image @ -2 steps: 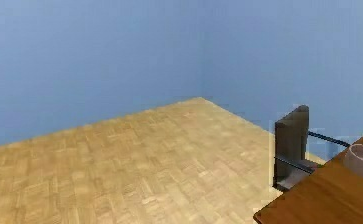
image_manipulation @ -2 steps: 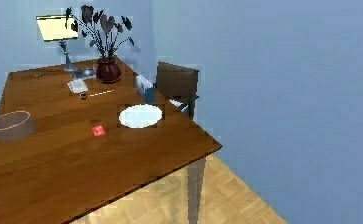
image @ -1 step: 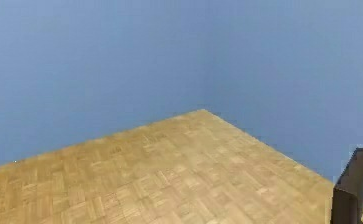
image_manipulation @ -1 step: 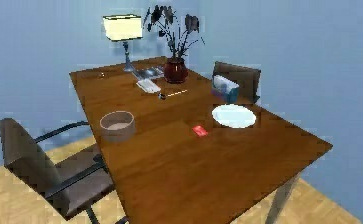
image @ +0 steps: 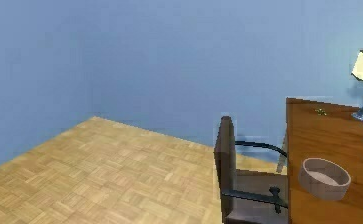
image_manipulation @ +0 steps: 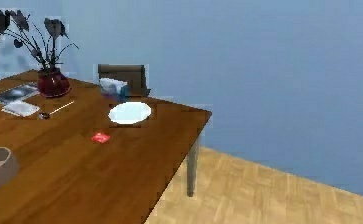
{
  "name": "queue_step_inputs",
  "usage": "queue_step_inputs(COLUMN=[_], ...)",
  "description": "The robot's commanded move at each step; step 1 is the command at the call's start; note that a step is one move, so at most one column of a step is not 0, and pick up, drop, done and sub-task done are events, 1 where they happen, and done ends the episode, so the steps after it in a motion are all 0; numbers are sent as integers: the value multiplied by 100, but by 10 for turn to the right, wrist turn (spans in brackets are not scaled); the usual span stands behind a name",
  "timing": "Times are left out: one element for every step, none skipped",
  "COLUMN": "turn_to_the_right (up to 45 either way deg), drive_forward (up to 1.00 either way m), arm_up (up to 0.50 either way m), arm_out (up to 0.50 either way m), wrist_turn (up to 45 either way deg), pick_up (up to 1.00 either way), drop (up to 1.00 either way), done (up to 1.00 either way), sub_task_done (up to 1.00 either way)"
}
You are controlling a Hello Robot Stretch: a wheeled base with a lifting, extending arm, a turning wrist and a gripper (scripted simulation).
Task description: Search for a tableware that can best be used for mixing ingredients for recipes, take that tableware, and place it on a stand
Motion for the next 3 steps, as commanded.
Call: queue_step_inputs(turn_to_the_right=[30,-450,-450], drive_forward=[0,0,0], arm_up=[0,0,0], arm_out=[0,0,0], wrist_turn=[0,0,0], pick_up=[0,0,0], drop=[0,0,0], done=[0,0,0], sub_task_done=[0,0,0])
